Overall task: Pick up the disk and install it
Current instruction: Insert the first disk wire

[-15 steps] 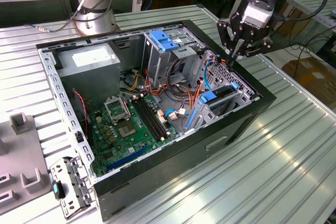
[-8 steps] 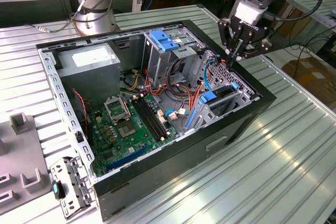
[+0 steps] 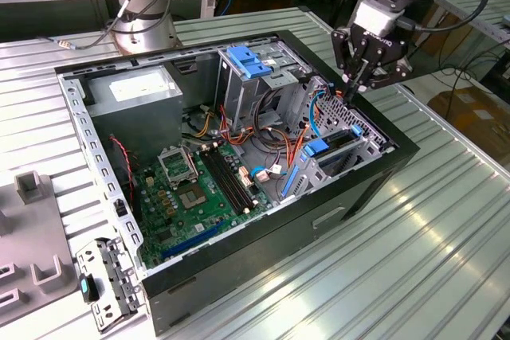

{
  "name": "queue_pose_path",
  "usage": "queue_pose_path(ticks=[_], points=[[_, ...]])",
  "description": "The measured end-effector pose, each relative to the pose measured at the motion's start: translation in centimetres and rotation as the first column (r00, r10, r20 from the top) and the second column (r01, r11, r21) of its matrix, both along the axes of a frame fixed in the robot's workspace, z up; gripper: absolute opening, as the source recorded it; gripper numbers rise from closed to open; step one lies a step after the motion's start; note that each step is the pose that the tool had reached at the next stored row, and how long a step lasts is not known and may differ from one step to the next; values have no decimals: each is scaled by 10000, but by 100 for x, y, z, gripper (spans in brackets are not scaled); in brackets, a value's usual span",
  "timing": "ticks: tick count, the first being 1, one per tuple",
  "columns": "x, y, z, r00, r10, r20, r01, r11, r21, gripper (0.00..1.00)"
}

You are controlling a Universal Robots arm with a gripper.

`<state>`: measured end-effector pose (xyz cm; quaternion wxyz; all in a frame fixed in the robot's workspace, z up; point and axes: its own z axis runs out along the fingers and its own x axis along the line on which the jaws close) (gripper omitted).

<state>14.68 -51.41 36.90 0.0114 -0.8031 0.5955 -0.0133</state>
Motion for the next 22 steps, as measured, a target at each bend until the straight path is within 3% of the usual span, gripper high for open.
queue_pose_path(ticks=[7,13,16,22], points=[[-121,-1,-1,10000,-56,2,56,10000,1,16],[-123,0,-2,9969,-781,2,781,9969,0,16],[-123,-3,-1,9963,-865,2,865,9963,-2,16],[-132,-139,-6,9963,-865,2,865,9963,-1,16]])
